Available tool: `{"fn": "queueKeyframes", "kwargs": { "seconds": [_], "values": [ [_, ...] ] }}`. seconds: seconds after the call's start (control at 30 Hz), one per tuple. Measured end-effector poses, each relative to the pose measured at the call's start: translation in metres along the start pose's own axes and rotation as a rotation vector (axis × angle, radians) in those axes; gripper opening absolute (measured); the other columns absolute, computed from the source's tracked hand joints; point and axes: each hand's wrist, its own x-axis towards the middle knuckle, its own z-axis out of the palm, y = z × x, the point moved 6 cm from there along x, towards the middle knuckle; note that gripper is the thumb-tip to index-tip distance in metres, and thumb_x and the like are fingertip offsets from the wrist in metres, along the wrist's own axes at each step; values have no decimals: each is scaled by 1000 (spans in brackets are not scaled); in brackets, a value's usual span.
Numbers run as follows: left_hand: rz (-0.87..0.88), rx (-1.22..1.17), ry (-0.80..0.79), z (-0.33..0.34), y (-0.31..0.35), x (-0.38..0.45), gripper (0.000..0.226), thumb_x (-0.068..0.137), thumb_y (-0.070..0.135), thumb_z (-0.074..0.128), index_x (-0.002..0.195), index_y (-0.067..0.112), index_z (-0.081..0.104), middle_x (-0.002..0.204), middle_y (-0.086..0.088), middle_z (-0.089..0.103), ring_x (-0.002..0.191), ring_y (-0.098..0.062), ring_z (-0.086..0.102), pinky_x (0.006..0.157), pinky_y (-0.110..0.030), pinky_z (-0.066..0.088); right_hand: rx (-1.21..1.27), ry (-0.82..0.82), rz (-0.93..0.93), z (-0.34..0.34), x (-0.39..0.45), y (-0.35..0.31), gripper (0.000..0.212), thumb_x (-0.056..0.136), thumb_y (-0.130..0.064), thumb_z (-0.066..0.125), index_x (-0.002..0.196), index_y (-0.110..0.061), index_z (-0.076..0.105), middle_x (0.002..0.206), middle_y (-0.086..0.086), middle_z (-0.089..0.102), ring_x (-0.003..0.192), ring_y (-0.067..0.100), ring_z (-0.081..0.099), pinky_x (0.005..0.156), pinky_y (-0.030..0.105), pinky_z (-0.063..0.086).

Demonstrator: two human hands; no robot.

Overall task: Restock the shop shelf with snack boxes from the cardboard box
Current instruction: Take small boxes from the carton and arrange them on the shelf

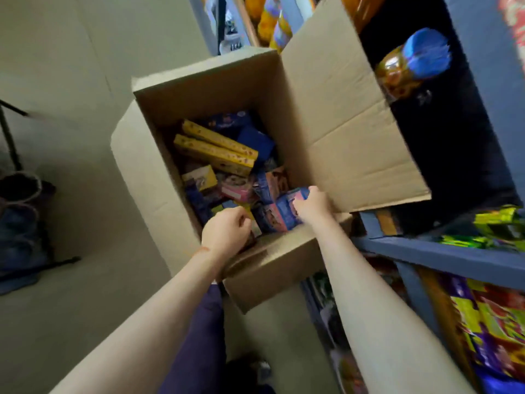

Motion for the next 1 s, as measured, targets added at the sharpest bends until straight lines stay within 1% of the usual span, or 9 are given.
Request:
{"fn": "queueKeyframes", "kwargs": {
  "seconds": [0.17, 0.4, 0.5, 0.6, 0.7, 0.8, 0.87, 0.9, 1.0],
  "values": [
    [-12, -30, -39, 14, -13, 11, 19, 97, 29, 50, 97, 22, 67, 98, 1, 68, 91, -21, 64, 78, -40, 55, -212, -30, 147, 27, 33, 15, 62, 88, -32, 69, 138, -7, 43, 144, 16, 48, 132, 33, 47, 106, 41, 38],
    [-88, -170, -86, 14, -1, 10, 21, 96, 28, 51, 98, 21, 71, 96, 1, 72, 88, -18, 65, 80, -38, 55, -127, 71, -33, -1, 10, -1, 37, 76, -44, 74, 100, -17, 63, 108, 9, 67, 101, 33, 63, 81, 35, 49],
    [-322, -657, -156, 13, 24, 2, 22, 100, 28, 50, 100, 15, 68, 90, -9, 71, 71, -21, 65, 75, -40, 56, 95, 149, -175, -32, -28, -9, 30, 74, -42, 78, 85, -20, 60, 93, 6, 63, 86, 29, 61, 66, 30, 36],
    [-424, -1225, -301, 13, 68, -17, 31, 102, 47, 44, 110, 21, 59, 101, -11, 69, 81, -24, 69, 76, -38, 55, 272, 294, -456, -63, -89, -12, 35, 74, -30, 80, 105, -22, 65, 99, 2, 58, 89, 23, 60, 73, 25, 42],
    [-209, -1489, -438, 6, 114, -46, 61, 97, 55, 43, 137, 11, 54, 125, -12, 66, 106, -26, 67, 92, -42, 55, 307, 291, -733, -88, -161, -2, 54, 68, -34, 75, 120, -36, 58, 120, -4, 54, 109, 18, 60, 92, 43, 51],
    [-36, -1495, -511, -1, 155, -105, 52, 91, 33, 53, 134, 3, 54, 126, -18, 59, 103, -26, 64, 86, -37, 58, 371, 238, -826, -108, -228, 36, 65, 64, -40, 86, 122, -28, 60, 138, -4, 43, 131, 7, 44, 110, 33, 39],
    [85, -1416, -506, 4, 177, -154, 43, 88, 24, 57, 128, 7, 59, 117, -16, 65, 92, -23, 69, 76, -35, 60, 497, 277, -790, -124, -270, 77, 65, 68, -49, 83, 122, -25, 57, 139, 0, 42, 131, 4, 43, 110, 27, 39],
    [136, -1373, -494, 10, 184, -179, 40, 88, 22, 60, 126, 8, 61, 115, -15, 67, 90, -22, 71, 75, -35, 60, 595, 314, -742, -132, -288, 103, 63, 72, -54, 79, 123, -26, 54, 135, 3, 46, 127, 9, 49, 106, 33, 44],
    [307, -1245, -512, 40, 215, -262, 45, 79, 26, 78, 120, 12, 65, 115, -15, 67, 94, -26, 68, 92, -48, 52, 850, 395, -599, -155, -344, 185, 62, 78, -66, 69, 124, -30, 49, 123, 0, 63, 112, 19, 63, 93, 43, 52]
  ]
}}
